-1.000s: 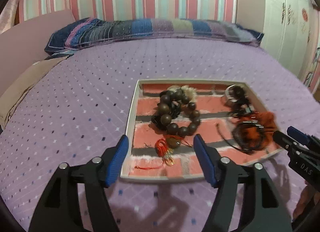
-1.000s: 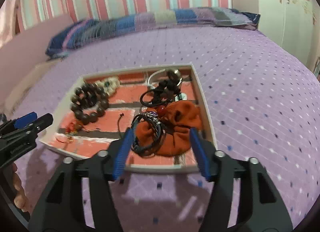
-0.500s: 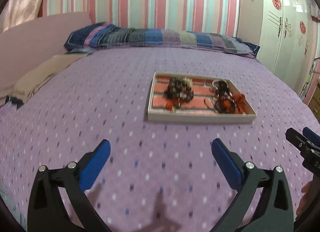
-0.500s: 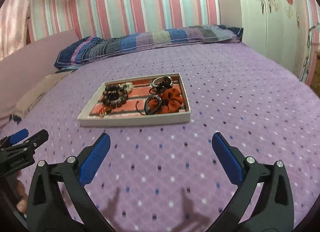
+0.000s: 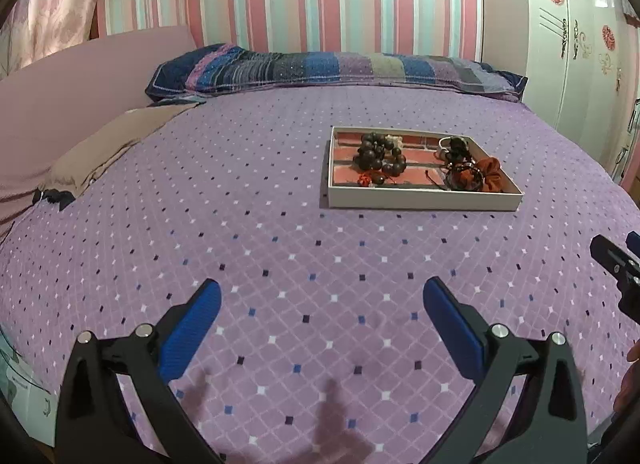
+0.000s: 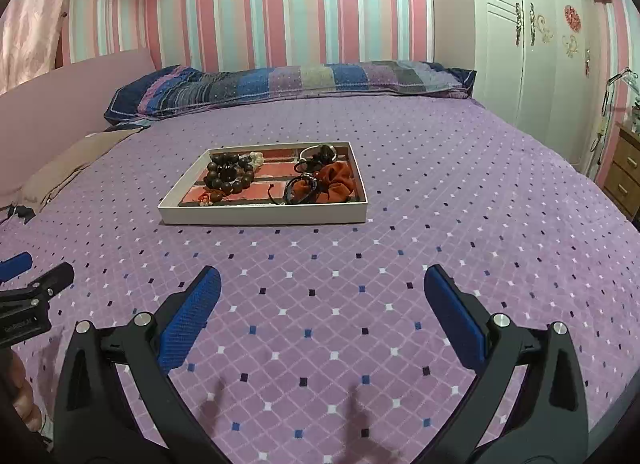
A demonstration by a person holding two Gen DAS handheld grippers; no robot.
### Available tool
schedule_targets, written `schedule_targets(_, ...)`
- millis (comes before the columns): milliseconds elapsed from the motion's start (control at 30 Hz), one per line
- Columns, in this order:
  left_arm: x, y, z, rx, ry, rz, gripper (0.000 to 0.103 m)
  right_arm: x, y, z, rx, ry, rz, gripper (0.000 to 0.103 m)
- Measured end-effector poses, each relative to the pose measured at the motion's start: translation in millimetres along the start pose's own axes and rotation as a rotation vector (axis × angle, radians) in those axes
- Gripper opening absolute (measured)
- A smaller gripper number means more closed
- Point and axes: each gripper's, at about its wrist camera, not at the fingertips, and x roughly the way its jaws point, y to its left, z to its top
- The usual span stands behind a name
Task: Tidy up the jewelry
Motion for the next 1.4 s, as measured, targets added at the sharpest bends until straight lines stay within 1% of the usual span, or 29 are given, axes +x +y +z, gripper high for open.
schedule_targets(133, -0.8, -2.4, -0.5, 0.008, -0.015, 0.027, 0.099, -2.3, 3.6, -1.3, -0.012, -0.010, -0.012, 0.099)
schedule_targets(333, -1.5, -4.2, 0.6, 0.001, -0.018, 0.014, 0.099, -5.5, 5.5, -1.7, -0.007, -0.017, -0.015, 0.099)
schedule_targets(433, -1.1, -5.4, 0.4, 0.010, -0.025, 0.030, 0.099, -6.0, 6.8, -2.0, -0.016, -0.018, -0.020, 0.099)
schedule_targets(733, -2.2, -7.3, -0.2, 0.018, -0.041, 0.037, 0.099, -7.0, 5.4, -1.8, -0.013, -0.018, -0.030, 0.099)
schedule_targets(1400, -2.2, -7.3, 2.6, 0.003, -0.045, 0.028, 0.099, -8.7, 5.2, -1.5, -0.016, -0.021, -0.035, 0.099)
